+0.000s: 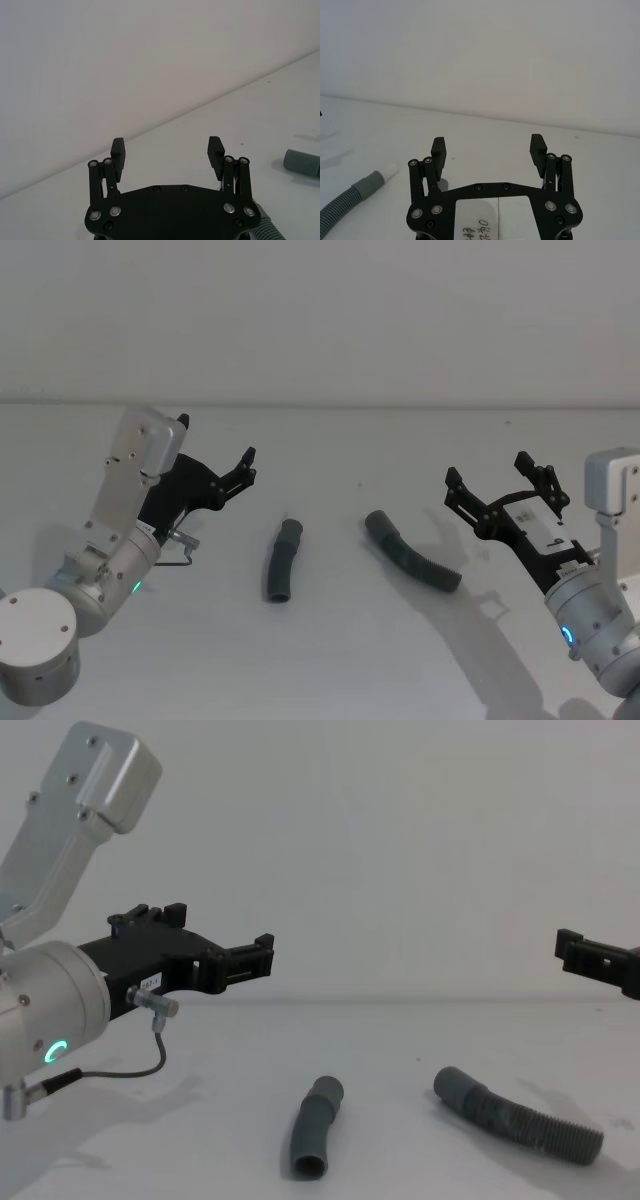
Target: Use both hands to pick up one end of the pipe from the table, align the ends, and insert them.
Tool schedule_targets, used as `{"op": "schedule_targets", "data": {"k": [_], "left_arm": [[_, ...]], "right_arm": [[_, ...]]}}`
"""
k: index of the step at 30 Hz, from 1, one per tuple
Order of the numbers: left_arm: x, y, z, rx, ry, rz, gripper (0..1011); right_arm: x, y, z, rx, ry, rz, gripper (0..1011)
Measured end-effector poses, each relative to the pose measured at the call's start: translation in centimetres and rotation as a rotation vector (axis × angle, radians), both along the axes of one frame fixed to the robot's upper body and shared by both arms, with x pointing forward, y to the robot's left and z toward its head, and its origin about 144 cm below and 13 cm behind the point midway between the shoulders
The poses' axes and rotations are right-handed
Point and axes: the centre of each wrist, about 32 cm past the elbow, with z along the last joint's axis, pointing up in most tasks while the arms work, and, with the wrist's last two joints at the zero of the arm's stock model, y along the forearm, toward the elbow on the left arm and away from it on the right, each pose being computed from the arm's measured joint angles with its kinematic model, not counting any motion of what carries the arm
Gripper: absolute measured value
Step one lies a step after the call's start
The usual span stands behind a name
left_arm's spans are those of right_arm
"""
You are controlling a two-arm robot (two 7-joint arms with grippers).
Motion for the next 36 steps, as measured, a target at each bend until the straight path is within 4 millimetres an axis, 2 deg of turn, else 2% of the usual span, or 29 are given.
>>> {"op": "schedule_targets", "data": {"k": [36], "left_arm": [[0.0,0.0,0.0,0.0,0.0,0.0,1001]], "right_arm": [[0.0,0.0,0.0,0.0,0.0,0.0,1001]]}}
